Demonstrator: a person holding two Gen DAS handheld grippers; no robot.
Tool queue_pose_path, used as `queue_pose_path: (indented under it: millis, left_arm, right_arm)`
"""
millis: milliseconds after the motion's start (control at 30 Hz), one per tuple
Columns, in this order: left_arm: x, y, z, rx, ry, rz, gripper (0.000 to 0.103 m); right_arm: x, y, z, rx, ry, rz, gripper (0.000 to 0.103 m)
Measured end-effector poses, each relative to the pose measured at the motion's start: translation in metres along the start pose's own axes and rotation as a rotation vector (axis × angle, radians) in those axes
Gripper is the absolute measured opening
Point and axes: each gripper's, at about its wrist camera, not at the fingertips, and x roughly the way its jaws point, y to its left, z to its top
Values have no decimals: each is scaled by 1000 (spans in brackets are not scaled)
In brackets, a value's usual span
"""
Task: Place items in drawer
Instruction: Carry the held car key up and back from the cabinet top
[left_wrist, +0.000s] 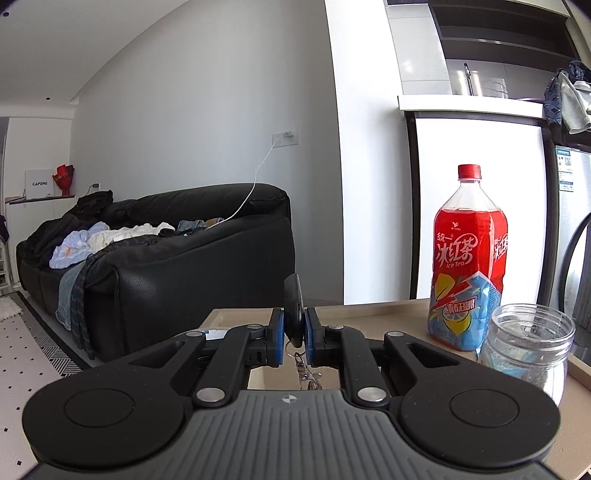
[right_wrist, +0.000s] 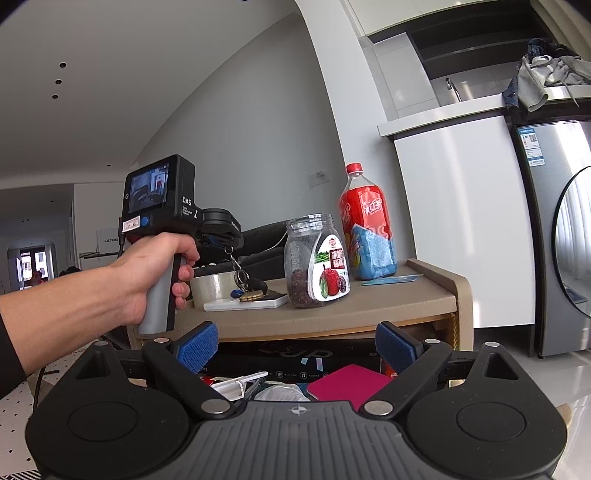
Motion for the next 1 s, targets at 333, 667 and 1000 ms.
queue_pose_path:
  millis: [333,667,1000]
  left_arm:
    - [-28,-2,18,34,-33,14,13]
    - [-54,-5,27,50,-53,-1,13]
    - [-88,-7,32,60,-80,-21,13]
  right_arm:
    - [-10,15,0,-31,-25,16,95]
    - [-16,14,5,-26,-43,5,95]
    - [-27,18,9,-34,-66,4,95]
